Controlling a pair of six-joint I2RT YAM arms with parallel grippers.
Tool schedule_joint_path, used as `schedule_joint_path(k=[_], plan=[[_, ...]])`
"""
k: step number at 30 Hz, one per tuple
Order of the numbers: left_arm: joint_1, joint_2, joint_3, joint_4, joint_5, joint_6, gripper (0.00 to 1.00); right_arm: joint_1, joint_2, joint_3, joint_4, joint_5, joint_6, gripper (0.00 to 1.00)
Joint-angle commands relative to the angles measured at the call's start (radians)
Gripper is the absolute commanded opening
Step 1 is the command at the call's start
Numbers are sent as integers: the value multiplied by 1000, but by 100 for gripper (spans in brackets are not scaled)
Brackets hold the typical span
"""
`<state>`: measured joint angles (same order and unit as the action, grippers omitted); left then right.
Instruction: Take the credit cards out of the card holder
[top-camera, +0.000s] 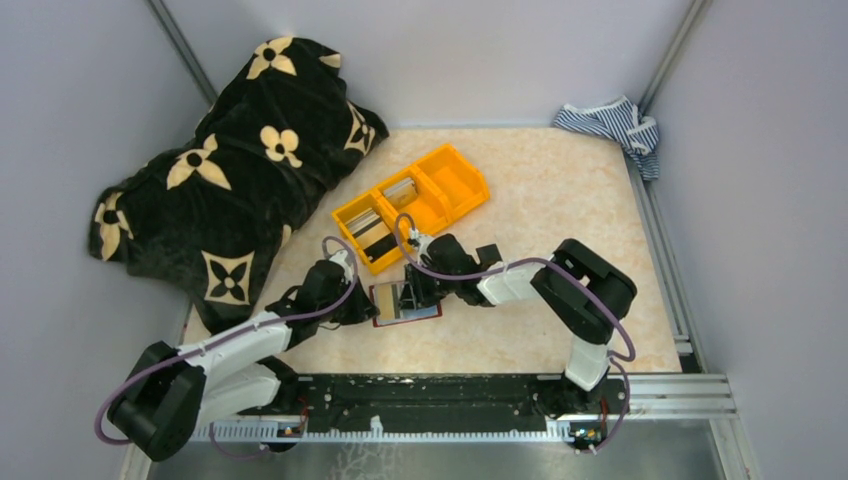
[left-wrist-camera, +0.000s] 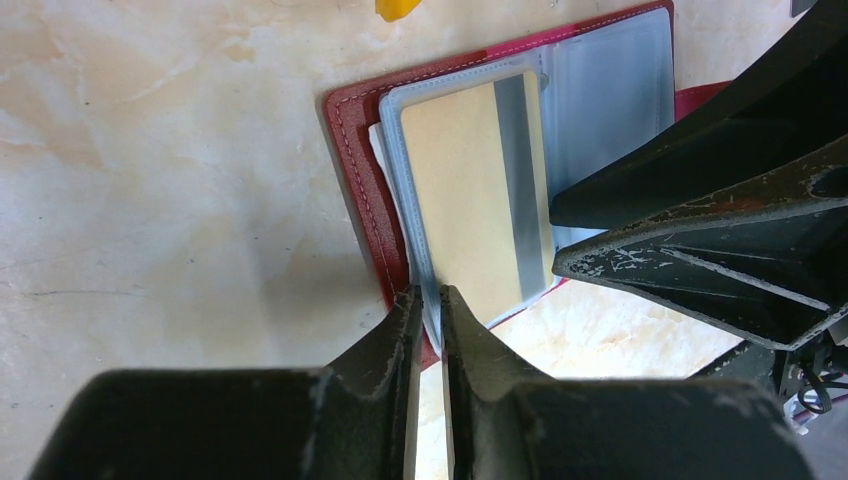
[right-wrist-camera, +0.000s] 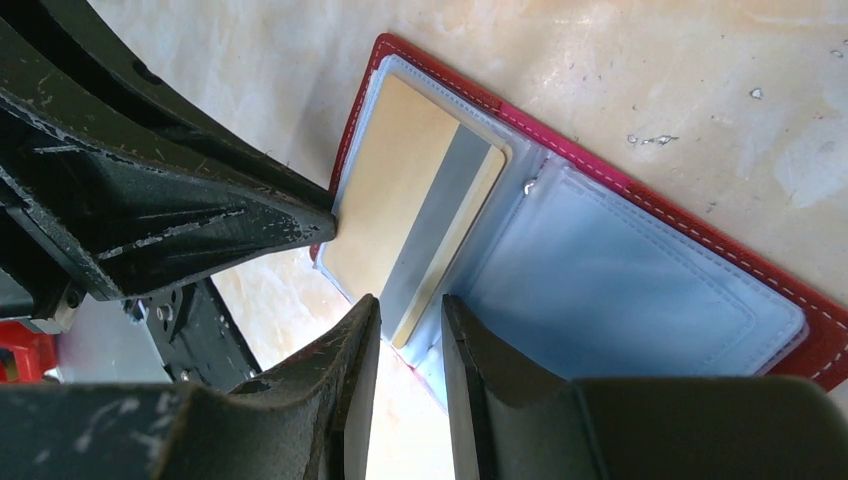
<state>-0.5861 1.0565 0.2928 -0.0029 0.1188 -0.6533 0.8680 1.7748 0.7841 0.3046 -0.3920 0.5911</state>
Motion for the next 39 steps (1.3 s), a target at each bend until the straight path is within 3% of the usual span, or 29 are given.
schedule_joint_path(k=[1,24,39], plan=[[6,20,-17,24,12,11,17,8,26,35,13,11,-17,30],[6,149,-3,107,88,26,17,6,18,18,165,-97,63,31],[6,166,-4,115,100,33,17,-20,19,-46,423,-197,172,31]])
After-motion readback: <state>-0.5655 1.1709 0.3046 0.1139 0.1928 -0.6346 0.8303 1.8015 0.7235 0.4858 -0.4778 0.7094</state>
